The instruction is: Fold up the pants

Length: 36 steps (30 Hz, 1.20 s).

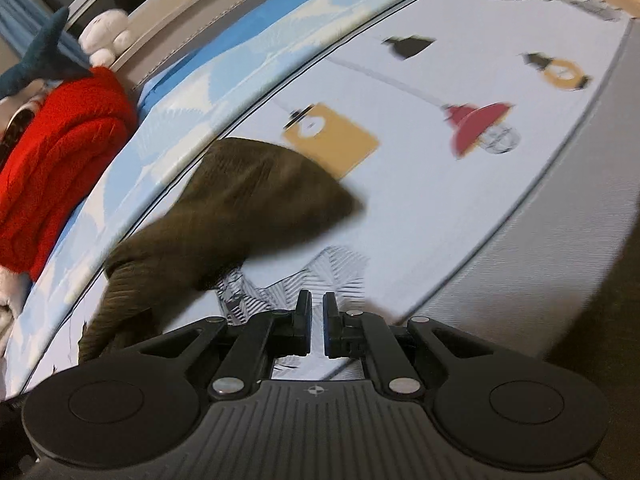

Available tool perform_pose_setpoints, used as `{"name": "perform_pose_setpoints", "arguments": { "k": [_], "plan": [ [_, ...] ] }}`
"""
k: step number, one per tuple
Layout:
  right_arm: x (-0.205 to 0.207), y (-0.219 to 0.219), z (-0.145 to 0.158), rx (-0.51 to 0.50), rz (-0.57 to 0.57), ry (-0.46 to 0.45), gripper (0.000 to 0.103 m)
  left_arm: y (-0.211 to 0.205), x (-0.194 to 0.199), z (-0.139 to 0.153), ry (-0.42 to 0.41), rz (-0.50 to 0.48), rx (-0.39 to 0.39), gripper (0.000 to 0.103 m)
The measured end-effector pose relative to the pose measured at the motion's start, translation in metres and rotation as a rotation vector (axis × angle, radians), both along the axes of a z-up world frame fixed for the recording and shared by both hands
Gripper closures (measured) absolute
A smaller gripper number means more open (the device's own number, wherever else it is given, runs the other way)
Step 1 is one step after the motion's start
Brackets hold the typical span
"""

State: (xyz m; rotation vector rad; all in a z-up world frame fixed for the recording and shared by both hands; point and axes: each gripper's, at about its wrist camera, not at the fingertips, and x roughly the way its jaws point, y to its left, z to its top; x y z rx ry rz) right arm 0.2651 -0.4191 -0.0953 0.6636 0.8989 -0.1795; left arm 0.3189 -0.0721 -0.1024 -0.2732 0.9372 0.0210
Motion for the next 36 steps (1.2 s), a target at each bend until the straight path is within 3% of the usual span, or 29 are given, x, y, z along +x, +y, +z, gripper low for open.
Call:
{"name": "perform_pose_setpoints", "arguments": {
  "k": [3,5,7,9,11,13,15,17,19,21,23,24,28,30,32,34,35,36],
  "plan": [
    [0.017,0.012,-0.016,0.027,0.031,0.007,0.097,0.003,0.0,0.005,-0.019,-0.037,-0.001,0.102],
    [0.026,0.016,-0.026,0.096,0.007,0.004,0.096,0.006,-0.001,0.004,-0.007,-0.05,-0.002,0.102],
    [0.031,0.01,-0.032,0.226,-0.065,-0.045,0.082,0.011,-0.002,0.001,0.02,-0.062,-0.007,0.102],
    [0.032,0.003,-0.036,0.293,-0.153,-0.101,0.062,0.013,-0.006,0.001,0.036,-0.085,0.0,0.101],
    [0.032,-0.002,-0.039,0.326,-0.219,-0.137,0.059,0.013,-0.008,0.0,0.044,-0.111,0.015,0.101],
    [0.034,-0.007,-0.044,0.377,-0.266,-0.15,0.059,0.013,-0.007,-0.002,0.053,-0.139,0.014,0.095],
    [0.036,-0.012,-0.048,0.425,-0.313,-0.167,0.059,0.011,-0.007,-0.004,0.067,-0.176,-0.003,0.074],
    [0.039,-0.016,-0.048,0.431,-0.345,-0.183,0.061,0.005,-0.009,-0.006,0.081,-0.218,0.008,0.068],
    [0.042,-0.019,-0.043,0.397,-0.349,-0.196,0.07,-0.001,-0.012,-0.009,0.076,-0.258,0.042,0.07],
    [0.046,-0.02,-0.038,0.363,-0.339,-0.211,0.091,-0.006,-0.015,-0.012,0.059,-0.285,0.098,0.102],
    [0.05,-0.025,-0.03,0.31,-0.345,-0.225,0.093,-0.008,-0.018,-0.01,0.037,-0.29,0.163,0.103],
    [0.051,-0.028,-0.024,0.273,-0.36,-0.233,0.094,-0.007,-0.018,-0.008,0.027,-0.297,0.159,0.103],
    [0.053,-0.039,0.033,0.124,-0.437,-0.309,0.096,-0.004,-0.022,0.011,0.007,-0.382,0.071,0.103],
    [0.061,-0.027,0.083,-0.005,-0.362,-0.373,0.096,-0.003,-0.025,0.022,0.007,-0.467,-0.01,0.103],
    [0.071,-0.001,0.123,-0.145,-0.206,-0.466,0.095,-0.001,-0.029,0.031,0.006,-0.54,-0.077,0.103],
    [0.08,0.028,0.139,-0.225,-0.024,-0.541,0.091,0.001,-0.033,0.035,0.022,-0.57,-0.084,0.103],
    [0.087,0.04,0.138,-0.244,0.058,-0.515,0.072,0.002,-0.035,0.035,0.032,-0.57,-0.072,0.103],
    [0.093,0.046,0.132,-0.249,0.1,-0.466,0.043,0.005,-0.035,0.035,0.045,-0.562,-0.064,0.103]
  ]
}}
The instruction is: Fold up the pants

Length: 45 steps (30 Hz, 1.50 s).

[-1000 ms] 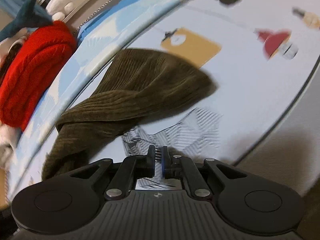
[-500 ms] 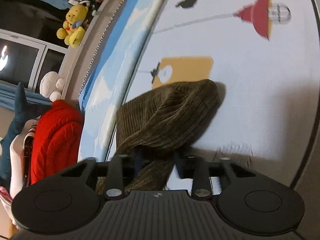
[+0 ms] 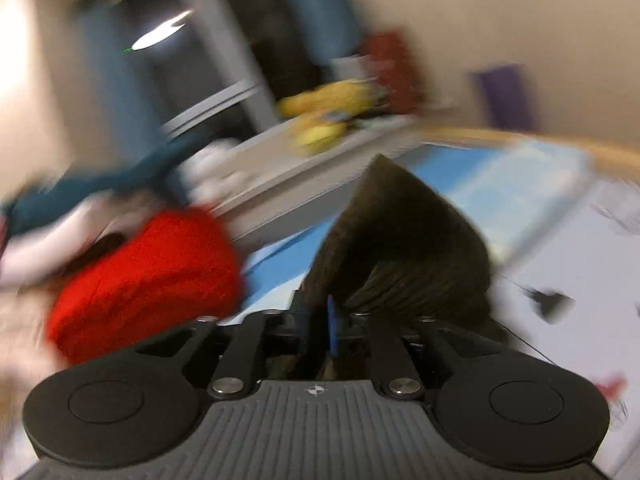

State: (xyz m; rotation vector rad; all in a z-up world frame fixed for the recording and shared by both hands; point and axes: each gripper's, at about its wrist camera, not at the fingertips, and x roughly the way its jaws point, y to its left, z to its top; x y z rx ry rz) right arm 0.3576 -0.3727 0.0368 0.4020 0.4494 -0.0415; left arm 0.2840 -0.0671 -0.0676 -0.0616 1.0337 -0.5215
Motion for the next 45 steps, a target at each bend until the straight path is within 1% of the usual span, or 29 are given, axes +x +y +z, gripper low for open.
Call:
{"name": "perform_pose_setpoints", "arguments": {
  "k": [1,3,5,6,9,10,11,13,15,16,18,20,21,22,23,24,26,28,31,33,36,39,41,43,44,45],
  "plan": [
    [0.002,0.003,-0.011,-0.002,0.005,0.053,0.037,0.004,0.001,-0.001,0.013,0.009,0.001,0.102],
    [-0.003,-0.005,-0.033,0.001,-0.059,0.118,0.04,0.013,0.002,-0.001,0.026,0.036,0.001,0.101],
    [-0.011,-0.031,-0.055,0.013,-0.185,0.189,0.04,0.022,0.003,0.001,0.025,0.064,0.007,0.1],
    [-0.017,-0.047,-0.065,0.037,-0.264,0.22,0.04,0.026,0.004,0.003,0.027,0.075,0.008,0.099],
    [-0.042,-0.099,-0.094,0.168,-0.502,0.304,0.04,0.031,0.004,0.009,0.017,0.096,0.017,0.098],
    [-0.05,-0.116,-0.106,0.22,-0.563,0.335,0.04,0.032,0.004,0.012,0.014,0.103,0.023,0.097],
    [-0.057,-0.125,-0.119,0.252,-0.59,0.356,0.041,0.034,0.004,0.013,0.011,0.113,0.032,0.094],
    [-0.07,-0.139,-0.142,0.31,-0.601,0.388,0.041,0.038,0.005,0.016,0.008,0.146,0.046,0.094],
    [-0.071,-0.145,-0.157,0.372,-0.545,0.378,0.04,0.048,0.006,0.019,0.009,0.184,0.05,0.094],
    [-0.068,-0.146,-0.162,0.384,-0.5,0.357,0.039,0.053,0.004,0.022,0.008,0.2,0.051,0.094],
    [-0.061,-0.145,-0.163,0.334,-0.433,0.337,0.038,0.067,0.001,0.028,-0.004,0.236,0.059,0.094],
    [-0.056,-0.147,-0.164,0.307,-0.388,0.325,0.038,0.086,-0.004,0.038,-0.022,0.288,0.059,0.094],
    [-0.054,-0.15,-0.164,0.302,-0.381,0.318,0.044,0.097,-0.009,0.045,-0.032,0.32,0.06,0.094],
    [-0.05,-0.152,-0.157,0.296,-0.382,0.314,0.05,0.111,-0.014,0.052,-0.041,0.359,0.064,0.094],
    [-0.049,-0.155,-0.158,0.288,-0.388,0.32,0.074,0.124,-0.02,0.059,-0.047,0.4,0.066,0.094],
    [-0.053,-0.158,-0.158,0.299,-0.395,0.329,0.092,0.14,-0.026,0.066,-0.053,0.446,0.065,0.094],
    [-0.058,-0.164,-0.159,0.364,-0.407,0.31,0.093,0.17,-0.043,0.08,-0.068,0.539,0.075,0.094],
    [-0.061,-0.165,-0.155,0.357,-0.434,0.305,0.094,0.195,-0.059,0.09,-0.075,0.621,0.114,0.094],
    [-0.079,-0.168,-0.144,0.356,-0.483,0.297,0.095,0.226,-0.08,0.093,-0.045,0.731,0.186,0.094],
    [-0.095,-0.175,-0.138,0.367,-0.524,0.317,0.095,0.241,-0.086,0.088,-0.024,0.754,0.228,0.094],
    [-0.124,-0.184,-0.131,0.361,-0.583,0.366,0.095,0.265,-0.088,0.08,-0.025,0.78,0.264,0.094],
    [-0.157,-0.193,-0.128,0.356,-0.648,0.397,0.095,0.289,-0.091,0.069,-0.002,0.783,0.24,0.094],
    [-0.178,-0.203,-0.131,0.376,-0.689,0.412,0.095,0.307,-0.095,0.06,0.024,0.783,0.19,0.094],
    [-0.194,-0.21,-0.139,0.398,-0.695,0.437,0.095,0.321,-0.101,0.049,0.048,0.788,0.156,0.094],
    [-0.199,-0.213,-0.144,0.422,-0.684,0.454,0.093,0.328,-0.103,0.045,0.057,0.794,0.157,0.091],
    [-0.201,-0.214,-0.146,0.427,-0.678,0.466,0.092,0.336,-0.105,0.041,0.059,0.799,0.16,0.082]
  ]
}}
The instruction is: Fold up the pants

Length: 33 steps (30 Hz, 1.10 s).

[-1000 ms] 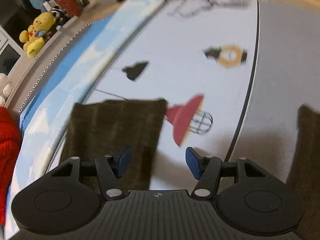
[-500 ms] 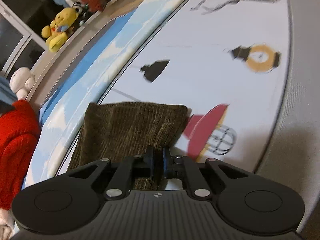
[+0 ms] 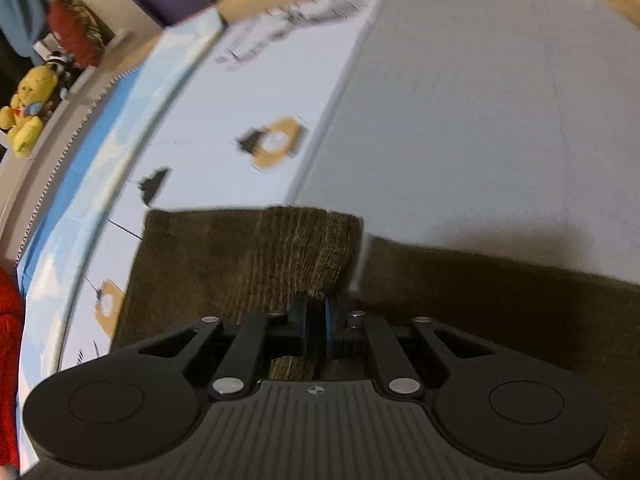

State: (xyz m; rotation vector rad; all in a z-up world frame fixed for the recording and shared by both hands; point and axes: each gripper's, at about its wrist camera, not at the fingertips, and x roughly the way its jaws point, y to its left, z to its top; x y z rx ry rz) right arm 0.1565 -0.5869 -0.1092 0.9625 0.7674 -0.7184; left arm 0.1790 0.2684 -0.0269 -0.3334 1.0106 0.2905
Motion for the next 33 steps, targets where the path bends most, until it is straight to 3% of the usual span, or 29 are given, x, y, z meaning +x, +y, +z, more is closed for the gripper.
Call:
{"name": "perform_pose_setpoints", "arguments": {
  "k": [3,7,11,14,18,25,28,30,33],
  "plan": [
    [-0.006,0.007,0.02,-0.122,-0.012,0.006,0.087,0.022,-0.007,-0.011,0.0,0.024,0.02,0.061],
    [0.008,0.035,0.05,-0.27,0.071,-0.059,0.068,0.048,-0.012,-0.02,-0.02,0.094,0.0,0.051],
    [0.048,0.076,0.051,-0.196,0.282,-0.151,0.055,0.056,-0.006,-0.019,-0.054,0.146,-0.033,0.04],
    [0.09,0.112,0.037,-0.059,0.428,-0.191,0.053,0.049,0.008,-0.021,-0.065,0.133,-0.054,0.035],
    [0.133,0.157,0.02,0.031,0.518,-0.182,0.053,0.03,0.027,-0.033,-0.025,0.068,0.019,0.029],
    [0.176,0.194,-0.007,0.028,0.482,-0.085,0.051,0.026,0.045,-0.059,0.056,0.047,0.102,0.027],
    [0.182,0.204,-0.005,-0.026,0.461,-0.081,0.046,0.033,0.048,-0.071,0.087,0.065,0.074,0.028],
    [0.188,0.212,-0.005,-0.068,0.485,-0.076,0.035,0.03,0.051,-0.074,0.088,0.041,0.098,0.031],
    [0.196,0.219,-0.004,-0.153,0.539,-0.045,0.037,0.029,0.054,-0.075,0.078,0.032,0.125,0.042]
  ]
}}
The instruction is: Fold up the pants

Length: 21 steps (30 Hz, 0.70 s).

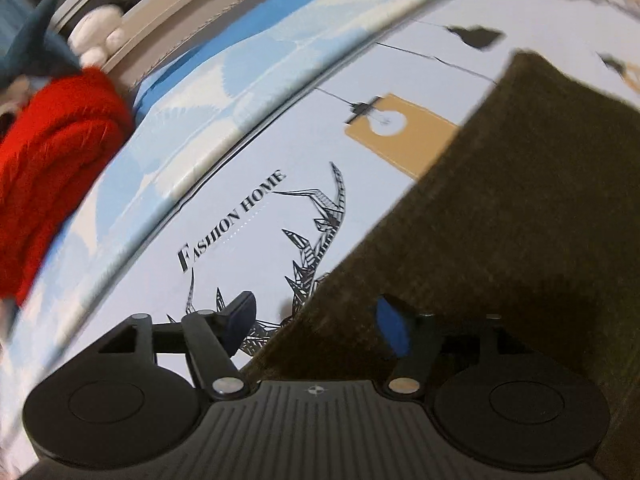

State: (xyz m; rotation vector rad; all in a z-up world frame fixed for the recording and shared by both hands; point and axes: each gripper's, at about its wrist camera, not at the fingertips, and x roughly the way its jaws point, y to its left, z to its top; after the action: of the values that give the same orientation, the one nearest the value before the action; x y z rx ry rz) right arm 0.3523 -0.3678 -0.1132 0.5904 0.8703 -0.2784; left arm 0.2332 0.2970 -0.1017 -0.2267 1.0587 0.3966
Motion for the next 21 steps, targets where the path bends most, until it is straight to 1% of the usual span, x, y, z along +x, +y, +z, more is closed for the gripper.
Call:
{"name": "perform_pose_setpoints", "arguments": {
  "k": [1,2,3,4,5,6,7,9,11,12,14,15,16,17,18,19,21],
  "plan": [
    [0.003,0.001,0.0,-0.026,0.005,0.01,0.04,0.001,0.001,0.001,-0.007,0.015,0.003,0.047],
    [0.005,0.002,0.0,-0.065,-0.004,0.027,0.055,0.004,0.001,0.002,-0.013,0.033,0.005,0.052],
    [0.007,0.003,0.001,-0.104,-0.021,0.046,0.073,0.006,0.001,0.002,-0.023,0.046,-0.006,0.054],
    [0.007,0.001,0.0,-0.117,-0.036,0.049,0.077,0.006,0.001,0.003,-0.029,0.049,-0.006,0.054],
    [0.005,0.0,-0.001,-0.122,-0.047,0.046,0.085,0.004,0.002,0.003,-0.032,0.04,0.005,0.055],
    [0.004,0.0,-0.002,-0.137,-0.051,0.046,0.091,0.002,0.002,0.003,-0.034,0.027,0.022,0.055],
    [0.004,0.0,-0.003,-0.149,-0.05,0.043,0.091,0.0,0.003,0.002,-0.039,0.015,0.037,0.055],
    [0.002,0.002,-0.002,-0.157,-0.061,0.039,0.097,-0.001,0.002,0.002,-0.051,0.013,0.043,0.056],
    [-0.001,-0.002,0.001,-0.127,-0.102,0.01,0.098,0.0,0.001,0.003,-0.07,0.02,0.036,0.057],
    [-0.002,-0.006,0.003,-0.104,-0.124,-0.032,0.099,0.001,0.0,0.005,-0.091,0.023,0.031,0.058],
    [-0.01,-0.015,0.016,-0.047,-0.175,-0.186,0.099,0.0,-0.004,0.015,-0.181,0.015,0.031,0.06],
    [-0.014,-0.018,0.021,-0.028,-0.182,-0.261,0.099,-0.002,-0.006,0.021,-0.229,0.005,0.036,0.06],
    [-0.017,-0.018,0.027,-0.044,-0.171,-0.328,0.098,-0.005,-0.007,0.027,-0.275,-0.007,0.047,0.06],
    [-0.018,-0.014,0.032,-0.104,-0.155,-0.363,0.098,-0.007,-0.007,0.031,-0.304,-0.014,0.053,0.06],
    [-0.019,-0.012,0.032,-0.125,-0.158,-0.366,0.098,-0.008,-0.005,0.033,-0.314,-0.013,0.054,0.06],
    [-0.018,-0.014,0.029,-0.115,-0.166,-0.345,0.097,-0.009,-0.002,0.031,-0.299,-0.004,0.053,0.06],
    [-0.009,-0.017,0.017,-0.074,-0.16,-0.243,0.089,-0.007,0.004,0.024,-0.237,0.011,0.029,0.058]
  ]
}}
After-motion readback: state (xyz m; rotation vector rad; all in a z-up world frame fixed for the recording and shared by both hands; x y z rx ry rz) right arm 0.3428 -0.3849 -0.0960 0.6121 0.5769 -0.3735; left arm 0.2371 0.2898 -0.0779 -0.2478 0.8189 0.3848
